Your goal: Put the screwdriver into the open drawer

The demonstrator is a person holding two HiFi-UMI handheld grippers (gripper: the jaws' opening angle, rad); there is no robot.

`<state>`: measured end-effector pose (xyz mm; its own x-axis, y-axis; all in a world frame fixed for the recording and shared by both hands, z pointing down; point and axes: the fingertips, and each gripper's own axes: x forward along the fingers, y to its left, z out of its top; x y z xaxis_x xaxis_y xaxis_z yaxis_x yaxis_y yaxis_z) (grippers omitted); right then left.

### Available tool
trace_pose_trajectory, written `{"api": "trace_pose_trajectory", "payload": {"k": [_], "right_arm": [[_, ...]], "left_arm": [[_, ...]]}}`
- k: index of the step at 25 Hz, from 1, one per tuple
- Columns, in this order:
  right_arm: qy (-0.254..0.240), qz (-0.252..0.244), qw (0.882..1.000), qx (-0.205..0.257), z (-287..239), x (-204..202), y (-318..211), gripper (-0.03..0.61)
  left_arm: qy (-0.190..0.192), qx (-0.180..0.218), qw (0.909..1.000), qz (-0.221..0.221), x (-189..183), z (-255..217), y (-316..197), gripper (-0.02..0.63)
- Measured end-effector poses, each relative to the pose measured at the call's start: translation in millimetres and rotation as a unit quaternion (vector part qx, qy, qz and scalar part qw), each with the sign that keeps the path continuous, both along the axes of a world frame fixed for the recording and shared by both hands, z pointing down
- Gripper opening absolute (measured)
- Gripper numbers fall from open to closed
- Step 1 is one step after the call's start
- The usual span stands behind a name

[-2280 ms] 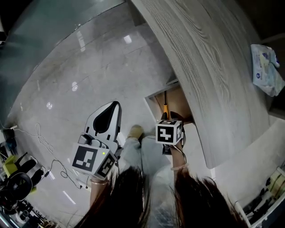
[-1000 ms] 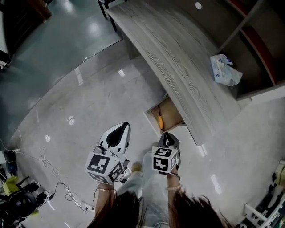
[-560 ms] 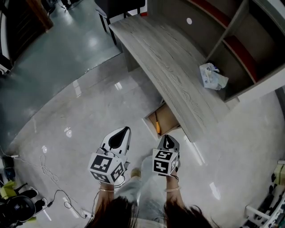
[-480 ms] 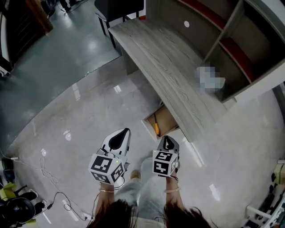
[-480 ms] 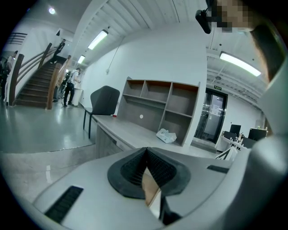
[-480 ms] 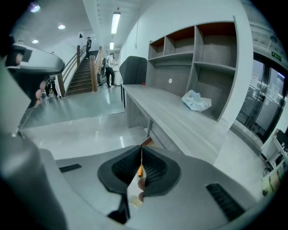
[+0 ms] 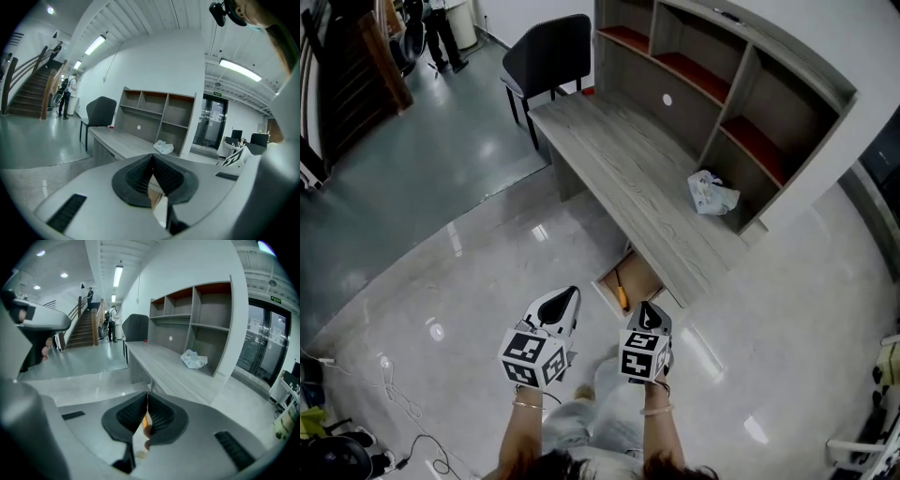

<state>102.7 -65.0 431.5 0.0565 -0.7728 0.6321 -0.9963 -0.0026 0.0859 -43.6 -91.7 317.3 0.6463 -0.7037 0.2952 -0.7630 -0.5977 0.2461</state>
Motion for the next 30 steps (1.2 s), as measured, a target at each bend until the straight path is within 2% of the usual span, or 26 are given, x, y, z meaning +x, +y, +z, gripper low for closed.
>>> {"api": "trace_pose_trajectory", "payload": {"k": [18,22,30], "right_arm": [[0.022,0.013,0.993,0.112,-118,-11,45,0.029],[0.004,0.009,0.990,0.140,-140,-20,56,0.029],[-0.021,0.012,0.984,0.178,-175,-32,77,0.026]], "left_arm": [[0.013,0.075,0.9959,0.049,-5,-77,59,0.015],[0.021,0.091,0.9938,0.061,-7,-92,75,0.015],[0.031,0.092,0.9909,0.093,-9,-102,101,0.015]]}}
